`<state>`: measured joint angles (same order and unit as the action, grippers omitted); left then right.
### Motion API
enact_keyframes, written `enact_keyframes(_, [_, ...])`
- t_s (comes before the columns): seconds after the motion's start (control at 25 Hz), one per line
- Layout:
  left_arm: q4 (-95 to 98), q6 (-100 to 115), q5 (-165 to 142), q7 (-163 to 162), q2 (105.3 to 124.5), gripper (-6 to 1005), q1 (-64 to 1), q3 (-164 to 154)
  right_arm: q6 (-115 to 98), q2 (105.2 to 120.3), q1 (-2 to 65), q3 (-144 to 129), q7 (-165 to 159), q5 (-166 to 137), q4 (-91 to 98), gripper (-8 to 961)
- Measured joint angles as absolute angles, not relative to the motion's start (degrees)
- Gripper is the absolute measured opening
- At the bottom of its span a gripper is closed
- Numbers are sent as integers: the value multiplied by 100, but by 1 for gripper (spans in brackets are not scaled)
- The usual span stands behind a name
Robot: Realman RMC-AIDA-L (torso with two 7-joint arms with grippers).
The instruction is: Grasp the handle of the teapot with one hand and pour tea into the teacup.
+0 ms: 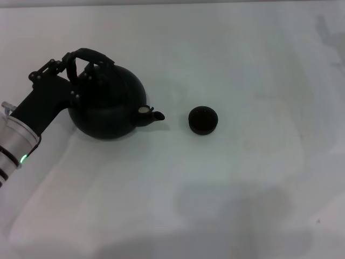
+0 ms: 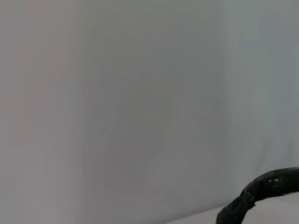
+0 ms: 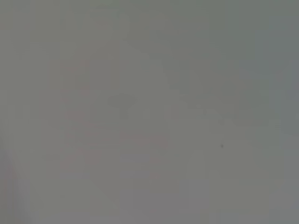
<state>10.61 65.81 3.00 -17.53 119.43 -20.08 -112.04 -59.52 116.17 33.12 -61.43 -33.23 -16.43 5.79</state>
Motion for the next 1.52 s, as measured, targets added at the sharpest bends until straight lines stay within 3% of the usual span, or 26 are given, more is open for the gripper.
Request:
enact_keyframes(0.28, [1043, 6784, 261, -1686, 11944, 506, -1929, -11224, -5952, 11619, 3327, -6144, -3322, -1643, 584, 825])
enact_keyframes(1.52, [1063, 8176, 877, -1532, 11952, 509, -846, -11156, -5958, 11610, 3190, -6152, -3304, -1689, 548, 825])
